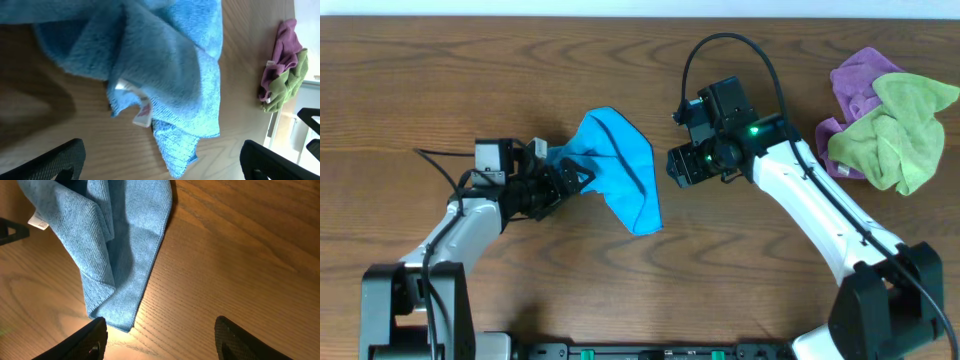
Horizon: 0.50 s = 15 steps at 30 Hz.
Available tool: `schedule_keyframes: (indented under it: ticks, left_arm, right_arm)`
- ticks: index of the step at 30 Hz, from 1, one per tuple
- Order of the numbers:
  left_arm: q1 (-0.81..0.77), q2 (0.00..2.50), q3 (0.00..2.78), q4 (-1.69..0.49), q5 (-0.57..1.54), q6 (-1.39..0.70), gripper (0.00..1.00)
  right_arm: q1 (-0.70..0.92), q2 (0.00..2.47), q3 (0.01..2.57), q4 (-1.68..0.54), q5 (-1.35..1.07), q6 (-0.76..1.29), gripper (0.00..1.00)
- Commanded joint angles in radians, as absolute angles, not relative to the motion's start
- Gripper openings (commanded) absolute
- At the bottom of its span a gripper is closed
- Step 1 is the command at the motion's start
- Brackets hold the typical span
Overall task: Fold the cloth
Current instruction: 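Reach the left gripper to the cloth's left corner and grasp it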
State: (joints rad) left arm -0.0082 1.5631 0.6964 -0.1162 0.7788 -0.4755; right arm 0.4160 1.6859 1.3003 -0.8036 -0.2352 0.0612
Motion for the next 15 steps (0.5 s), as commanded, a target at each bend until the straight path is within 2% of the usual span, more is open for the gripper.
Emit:
schedule_keyframes:
  ticks: [1,5,10,15]
  left_arm:
    - [-0.045,1.597,0.71,-0.09,0.774,-0.477,1.0]
    - [-0.078,1.625,0.71,-0.055,0.727,-0.498,0.87]
    - [-0.086,1.637,0.71,-0.054,0.656,-0.499,0.82]
    - [-0.089,1.654,0.71,-0.052,0.59,-0.499,0.82]
  right_arm:
    - [0.409,1.685,1.294,-0.805,-0.244,0.074,0.69]
    - [0.409,1.685,1.294,-0.805,-0.244,0.085,0.69]
    - [0.409,1.685,1.294,-0.819,-0.244,0.093,0.69]
    - [0.409,1.685,1.294,-0.827,-0.245,0.093,0.69]
